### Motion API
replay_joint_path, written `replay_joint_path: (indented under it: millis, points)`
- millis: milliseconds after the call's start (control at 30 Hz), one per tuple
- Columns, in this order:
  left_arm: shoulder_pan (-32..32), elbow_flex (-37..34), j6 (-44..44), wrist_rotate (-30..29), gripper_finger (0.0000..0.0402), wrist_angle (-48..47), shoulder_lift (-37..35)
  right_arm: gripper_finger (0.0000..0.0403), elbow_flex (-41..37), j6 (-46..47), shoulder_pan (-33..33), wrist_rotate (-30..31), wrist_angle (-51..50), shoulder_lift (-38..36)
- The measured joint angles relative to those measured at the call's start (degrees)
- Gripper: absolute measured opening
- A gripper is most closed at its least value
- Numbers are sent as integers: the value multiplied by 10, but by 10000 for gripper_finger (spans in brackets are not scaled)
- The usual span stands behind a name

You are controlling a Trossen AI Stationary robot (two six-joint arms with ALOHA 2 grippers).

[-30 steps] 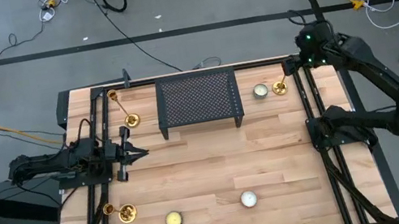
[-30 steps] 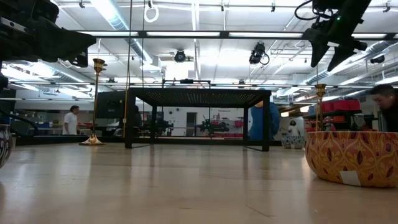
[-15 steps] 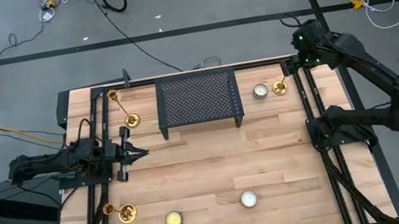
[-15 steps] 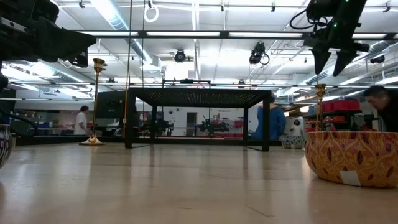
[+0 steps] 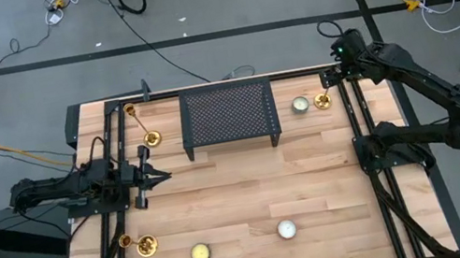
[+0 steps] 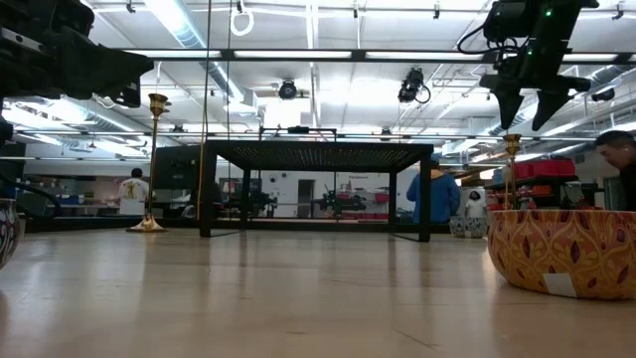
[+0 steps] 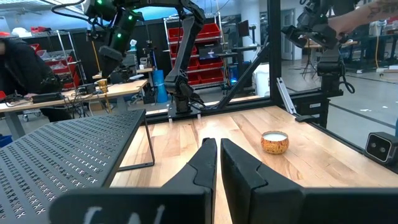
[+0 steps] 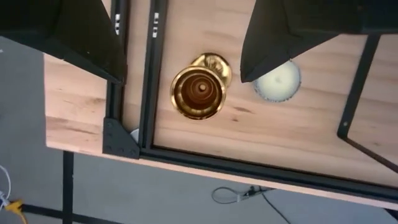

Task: Pick & Place candle stick holders
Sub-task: Put the top right gold candle holder on the shelf

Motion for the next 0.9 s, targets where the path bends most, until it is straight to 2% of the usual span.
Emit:
replay_joint_path:
  millis: [200, 533, 900]
  points:
    - [0, 0, 0, 0, 25, 0, 0, 311, 0, 36, 24, 42, 2, 0]
    - [0, 0, 0, 0, 25, 0, 0, 311, -3, 120, 53, 75, 4, 0]
    - [0, 0, 0, 0, 25, 0, 0, 311, -72, 212, 87, 110, 51, 0]
